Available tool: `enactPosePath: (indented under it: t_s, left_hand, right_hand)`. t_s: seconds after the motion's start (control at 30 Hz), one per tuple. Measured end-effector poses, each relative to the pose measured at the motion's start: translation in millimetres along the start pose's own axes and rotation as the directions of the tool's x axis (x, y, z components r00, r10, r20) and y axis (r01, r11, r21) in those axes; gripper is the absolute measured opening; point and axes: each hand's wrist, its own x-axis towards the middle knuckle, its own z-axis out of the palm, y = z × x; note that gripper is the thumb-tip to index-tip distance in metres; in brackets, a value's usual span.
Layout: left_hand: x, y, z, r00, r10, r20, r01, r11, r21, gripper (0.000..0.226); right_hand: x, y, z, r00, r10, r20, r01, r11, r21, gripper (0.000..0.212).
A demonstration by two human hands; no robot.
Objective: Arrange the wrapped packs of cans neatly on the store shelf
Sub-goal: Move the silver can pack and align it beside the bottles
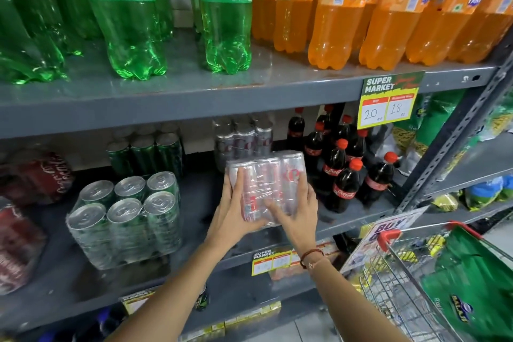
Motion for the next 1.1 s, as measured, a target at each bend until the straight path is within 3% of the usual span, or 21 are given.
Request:
enactPosePath:
  t_s: [0.23,0.33,0.43,0.5,0.57,0.63,0.73,0.8,0.9,1.0,1.1]
  left_hand:
    - [-26.9,-2.1,18.6,0.997,0.06,-0.055,-0.041,0.953,0.3,0.123]
    - [-31.1,-8.1,12.6,0.996,0.084,0.0,-0.08,0.945,0.317,0.119]
    - [-40.5,-9.6,6.4,0.999,0.04,0.025,-0.043,0.983,0.181,0.104]
    - [-50.3,2.2,4.8,0.999,0.0,-0.043,-0.001,1.0,-0.027,0.089]
    - [-56.7,23.0,8.1,0.983,-0.074,-0.169,0.023,0.958,-0.287,0.076]
    - [-53.5,47.3,13.9,0.948,-0.206,-0.242,0.081,0.893,-0.442,0.076]
    - [-34.7,75.7,20.0,0.908,-0.402,-0.117,0.308,0.829,-0.467,0.094]
    - [-20.3,86.9,21.4,0.869,-0.494,-0.042,0.422,0.781,-0.46,0.101]
    - [-3.1,93.1,23.6,0.803,-0.593,-0.057,0.499,0.721,-0.48,0.098]
    - [9.6,86.0,27.0,0.766,-0.637,-0.082,0.52,0.69,-0.504,0.089]
    - [25.2,61.8,20.7,0.792,-0.606,-0.081,0.486,0.704,-0.518,0.08]
  right_hand:
    - [-25.5,16.5,4.9,0.997,0.071,0.029,-0.074,0.992,0.102,0.102]
    - [-27.2,18.0,1.4,0.998,0.042,0.039,-0.045,0.997,0.066,0.098]
    - [-28.3,24.8,-9.3,0.998,-0.019,0.058,0.016,0.999,0.046,0.088]
    - [-24.0,25.7,-18.9,0.999,-0.003,0.053,-0.001,0.997,0.081,0.082]
    - [-9.4,20.0,-28.1,0.998,0.056,0.038,-0.062,0.985,0.16,0.079]
    - [14.5,8.8,-36.9,0.995,0.081,0.052,-0.09,0.974,0.208,0.079]
    - [55.3,-6.9,-48.2,0.97,0.047,0.237,-0.098,0.973,0.208,0.083]
    - [75.3,-10.7,-54.0,0.913,0.04,0.405,-0.125,0.974,0.187,0.082]
    - [87.9,-10.8,-59.5,0.834,0.044,0.549,-0.178,0.965,0.193,0.068]
    - [81.7,-15.4,-58.5,0.854,0.091,0.512,-0.229,0.95,0.212,0.058]
    - [64.2,-24.8,-53.2,0.926,0.138,0.352,-0.207,0.964,0.168,0.053]
